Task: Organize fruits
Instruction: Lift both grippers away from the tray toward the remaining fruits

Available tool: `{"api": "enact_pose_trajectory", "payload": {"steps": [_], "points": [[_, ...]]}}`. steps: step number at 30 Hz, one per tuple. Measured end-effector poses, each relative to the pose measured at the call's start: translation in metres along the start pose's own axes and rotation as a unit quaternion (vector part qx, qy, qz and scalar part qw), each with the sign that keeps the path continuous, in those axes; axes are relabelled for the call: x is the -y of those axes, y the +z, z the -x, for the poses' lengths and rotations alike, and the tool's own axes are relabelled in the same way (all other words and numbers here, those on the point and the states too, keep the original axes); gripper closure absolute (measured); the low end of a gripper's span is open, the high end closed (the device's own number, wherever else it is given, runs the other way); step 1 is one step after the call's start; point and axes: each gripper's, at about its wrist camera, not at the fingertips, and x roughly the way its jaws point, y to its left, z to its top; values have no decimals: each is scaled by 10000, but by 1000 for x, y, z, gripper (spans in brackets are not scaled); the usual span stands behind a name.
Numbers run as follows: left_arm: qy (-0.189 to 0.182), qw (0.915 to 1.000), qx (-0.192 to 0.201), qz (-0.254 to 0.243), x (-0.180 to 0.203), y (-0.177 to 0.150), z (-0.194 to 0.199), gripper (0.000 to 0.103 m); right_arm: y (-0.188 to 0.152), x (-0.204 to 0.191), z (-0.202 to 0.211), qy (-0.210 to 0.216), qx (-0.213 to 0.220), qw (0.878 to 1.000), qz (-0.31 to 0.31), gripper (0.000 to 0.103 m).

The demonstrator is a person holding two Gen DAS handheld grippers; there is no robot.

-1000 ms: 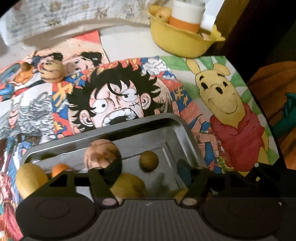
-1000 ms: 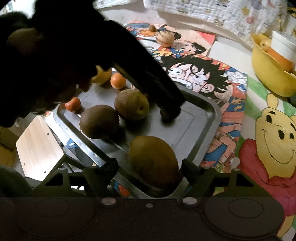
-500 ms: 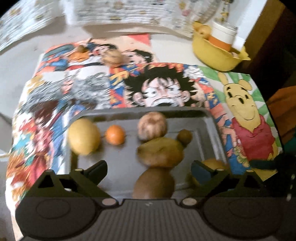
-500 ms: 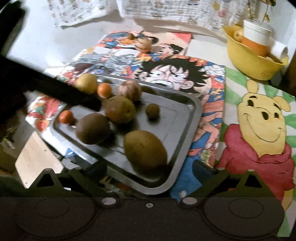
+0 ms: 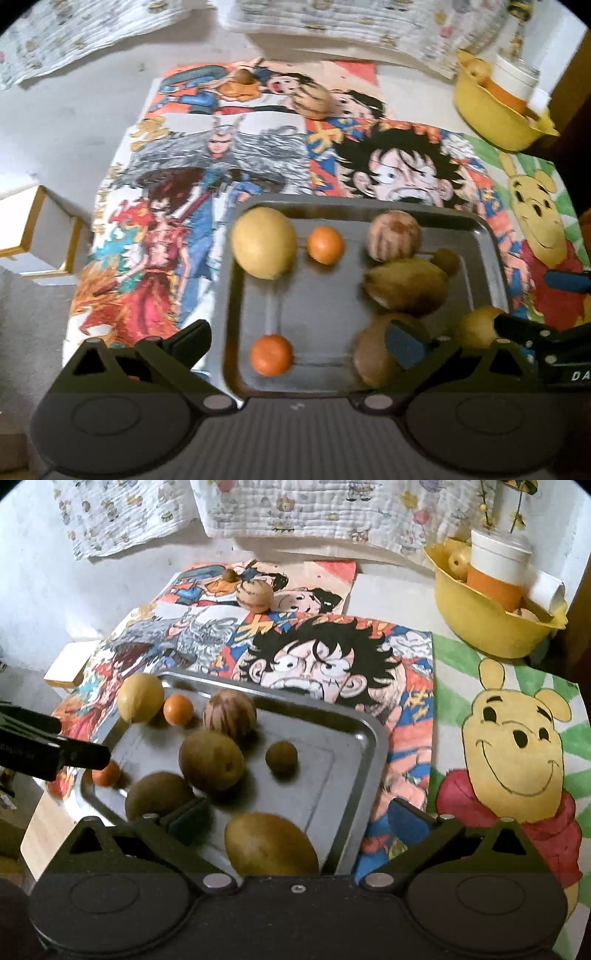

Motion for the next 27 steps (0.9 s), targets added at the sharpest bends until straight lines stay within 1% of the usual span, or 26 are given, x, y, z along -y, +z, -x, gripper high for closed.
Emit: {"api": "enact_pose_trajectory", "payload": {"steps": [3,6,11,15,22,25,27], "points": [[102,9999,-10,109,-11,7,-2,1,11,-2,-8,-62,-20,10000,65,1],[116,9998,-2,180,-20,17,-6,1,20,-3,-15,-92,-21,9999,103,1],[-76,9999,-38,101,-25,32,-13,1,35,-6,-25,-79,-30,9999,103,1],[-97,9999,-85,35,-28,40,-20,1,42,-11,-30,-43,3,9998,171,1],[-86,9998,-167,86,-40,56,-31,1,55,-12,-30,-33,507,9986,165,1],[-84,9998,-129,143,-47,66,-34,1,64,-14,-32,1,686,9974,234,1],[-128,9995,-85,272,-54,73,-36,1,71,-16,-34,46,786,9964,302,1]]}}
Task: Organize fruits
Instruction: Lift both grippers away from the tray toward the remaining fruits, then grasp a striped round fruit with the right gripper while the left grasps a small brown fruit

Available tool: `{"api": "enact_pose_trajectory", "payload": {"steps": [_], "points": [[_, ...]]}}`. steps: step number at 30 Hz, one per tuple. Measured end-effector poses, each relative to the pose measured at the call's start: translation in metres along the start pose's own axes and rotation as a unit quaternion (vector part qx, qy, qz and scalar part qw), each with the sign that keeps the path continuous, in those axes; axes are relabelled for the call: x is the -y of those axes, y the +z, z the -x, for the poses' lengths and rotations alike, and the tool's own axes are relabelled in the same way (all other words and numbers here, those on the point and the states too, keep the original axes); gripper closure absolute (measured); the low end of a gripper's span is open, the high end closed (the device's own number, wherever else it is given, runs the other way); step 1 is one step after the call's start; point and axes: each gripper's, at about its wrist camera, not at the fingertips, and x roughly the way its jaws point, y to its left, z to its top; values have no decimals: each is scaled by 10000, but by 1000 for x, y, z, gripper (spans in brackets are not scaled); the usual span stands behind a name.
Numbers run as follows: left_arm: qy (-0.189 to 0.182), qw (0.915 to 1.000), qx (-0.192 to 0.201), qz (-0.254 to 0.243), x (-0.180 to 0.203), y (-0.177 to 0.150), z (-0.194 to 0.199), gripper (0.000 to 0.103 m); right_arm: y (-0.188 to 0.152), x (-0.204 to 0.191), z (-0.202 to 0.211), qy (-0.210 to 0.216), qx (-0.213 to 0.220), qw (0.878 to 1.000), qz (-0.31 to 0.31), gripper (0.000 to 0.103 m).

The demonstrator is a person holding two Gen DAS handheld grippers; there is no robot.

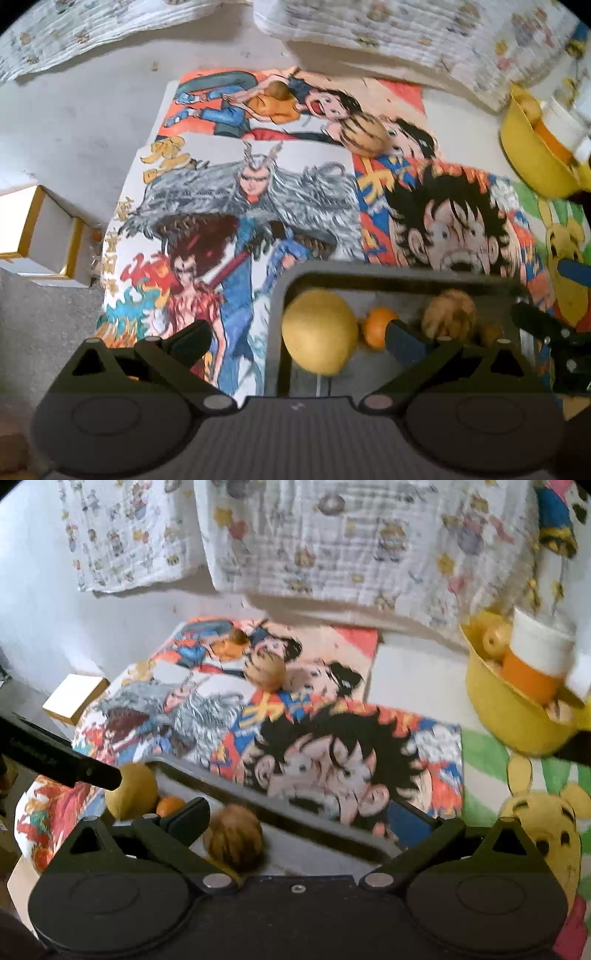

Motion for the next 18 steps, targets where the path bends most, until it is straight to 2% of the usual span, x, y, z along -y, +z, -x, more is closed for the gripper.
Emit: {"api": "enact_pose_trajectory", "payload": {"steps": [4,14,18], "points": [[19,9998,55,205,-11,16,-4,1,14,-3,-13,104,1,9999,98,1],[-24,9997,191,119,-26,66,-24,1,47,-9,-50,161,-6,9992,353,1],[-50,9994,243,239,-34,90,-35,1,63,-12,-67,228,-75,9987,452,1]]}}
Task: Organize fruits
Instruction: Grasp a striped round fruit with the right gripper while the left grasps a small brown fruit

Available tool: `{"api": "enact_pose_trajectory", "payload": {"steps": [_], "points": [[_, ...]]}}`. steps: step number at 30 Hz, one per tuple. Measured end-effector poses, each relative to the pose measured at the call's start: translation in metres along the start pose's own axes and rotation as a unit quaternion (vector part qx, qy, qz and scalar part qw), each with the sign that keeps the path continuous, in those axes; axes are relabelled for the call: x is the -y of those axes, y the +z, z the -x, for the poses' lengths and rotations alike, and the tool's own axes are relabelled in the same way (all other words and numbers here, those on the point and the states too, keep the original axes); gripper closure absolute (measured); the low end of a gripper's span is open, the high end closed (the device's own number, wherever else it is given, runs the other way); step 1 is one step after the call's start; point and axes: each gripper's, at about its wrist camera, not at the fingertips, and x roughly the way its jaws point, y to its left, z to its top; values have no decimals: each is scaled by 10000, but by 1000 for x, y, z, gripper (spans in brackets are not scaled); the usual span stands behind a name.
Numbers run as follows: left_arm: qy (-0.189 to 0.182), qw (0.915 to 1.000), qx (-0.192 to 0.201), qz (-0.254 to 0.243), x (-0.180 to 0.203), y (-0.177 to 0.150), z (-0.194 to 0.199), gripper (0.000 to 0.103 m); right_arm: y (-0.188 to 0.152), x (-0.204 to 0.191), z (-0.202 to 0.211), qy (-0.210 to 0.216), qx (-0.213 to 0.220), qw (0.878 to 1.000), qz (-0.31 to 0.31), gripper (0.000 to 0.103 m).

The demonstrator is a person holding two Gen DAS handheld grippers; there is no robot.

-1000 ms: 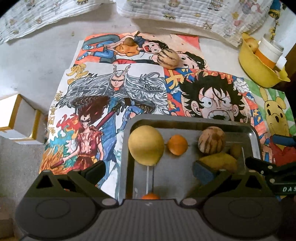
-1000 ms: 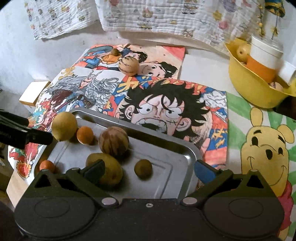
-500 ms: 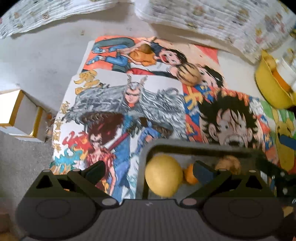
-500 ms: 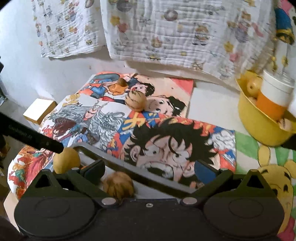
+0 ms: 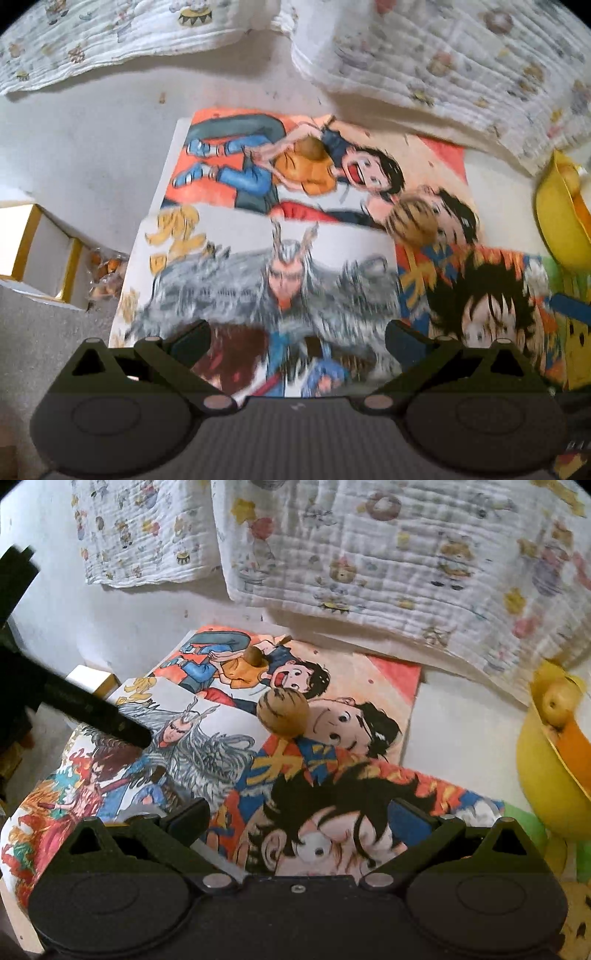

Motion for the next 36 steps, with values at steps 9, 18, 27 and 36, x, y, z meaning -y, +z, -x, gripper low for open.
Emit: {"api": "enact_pose_trajectory", "payload": {"steps": [9,18,27,36], "points": [[105,9989,58,461,-12,48,-29,1,27,-2,-42,274,-93,9996,24,1],[189,9980,21,609,-7,92,-67,1,49,0,-79,299,-349,9989,71,1],[438,9964,19,725,4,122,-95,1,57,10,-98,335,-437,9984,-120,1],[411,9947,44,945,9,135,-115,1,58,8,-117,371,-389,9979,-350,10]]}}
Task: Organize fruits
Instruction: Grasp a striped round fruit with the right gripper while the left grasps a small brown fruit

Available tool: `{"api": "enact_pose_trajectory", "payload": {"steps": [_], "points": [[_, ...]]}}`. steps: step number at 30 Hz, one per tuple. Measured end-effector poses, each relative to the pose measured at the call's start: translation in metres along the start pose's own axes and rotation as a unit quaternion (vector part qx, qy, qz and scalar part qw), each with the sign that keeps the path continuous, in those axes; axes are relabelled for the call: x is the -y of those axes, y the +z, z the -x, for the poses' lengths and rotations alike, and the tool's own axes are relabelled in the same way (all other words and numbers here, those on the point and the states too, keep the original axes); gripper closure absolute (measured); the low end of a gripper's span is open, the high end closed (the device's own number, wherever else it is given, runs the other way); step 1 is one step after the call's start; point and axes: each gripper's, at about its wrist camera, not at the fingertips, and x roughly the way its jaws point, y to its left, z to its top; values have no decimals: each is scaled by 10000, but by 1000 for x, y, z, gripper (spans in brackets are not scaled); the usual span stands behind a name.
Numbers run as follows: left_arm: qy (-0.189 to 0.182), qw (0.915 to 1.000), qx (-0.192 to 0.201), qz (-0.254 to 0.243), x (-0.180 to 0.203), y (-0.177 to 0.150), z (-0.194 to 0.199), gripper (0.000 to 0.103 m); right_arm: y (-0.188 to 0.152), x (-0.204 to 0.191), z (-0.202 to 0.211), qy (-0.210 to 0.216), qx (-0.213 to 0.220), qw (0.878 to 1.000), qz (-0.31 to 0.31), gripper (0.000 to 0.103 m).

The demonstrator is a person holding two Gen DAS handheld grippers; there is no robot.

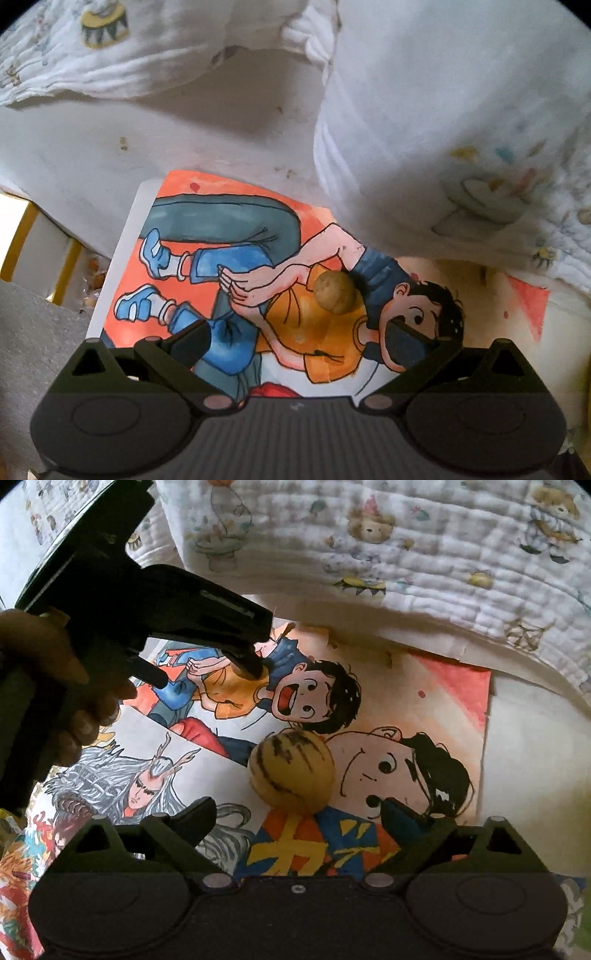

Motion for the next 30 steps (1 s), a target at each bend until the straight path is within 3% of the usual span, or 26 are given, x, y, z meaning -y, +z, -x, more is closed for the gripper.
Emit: {"api": "enact_pose_trajectory", "payload": {"steps": [8,11,16,21,23,25,30], "points": [[217,9991,61,-372,11,2,-11,17,6,-3,-12,40,32,10000,79,21],[136,9993,96,-340,13,4,-12,20,7,-3,-16,74,21,10000,44,21],[-3,9994,103,-334,15,14,-17,42,9,-4,-20,83,37,10000,33,21],[-63,9995,145,-278,18,15,-18,49,9,-7,-25,144,99,9998,120,22],[-139,9993,135,-314,13,14,-19,57,8,-7,-26,128,98,9998,151,22],[-287,9990,92,-338,12,14,-17,72,9,-7,-26,134,131,9997,158,24],[-434,9982,49,-410,10,14,-21,73,11,-8,-26,160,166,9996,177,36]]}}
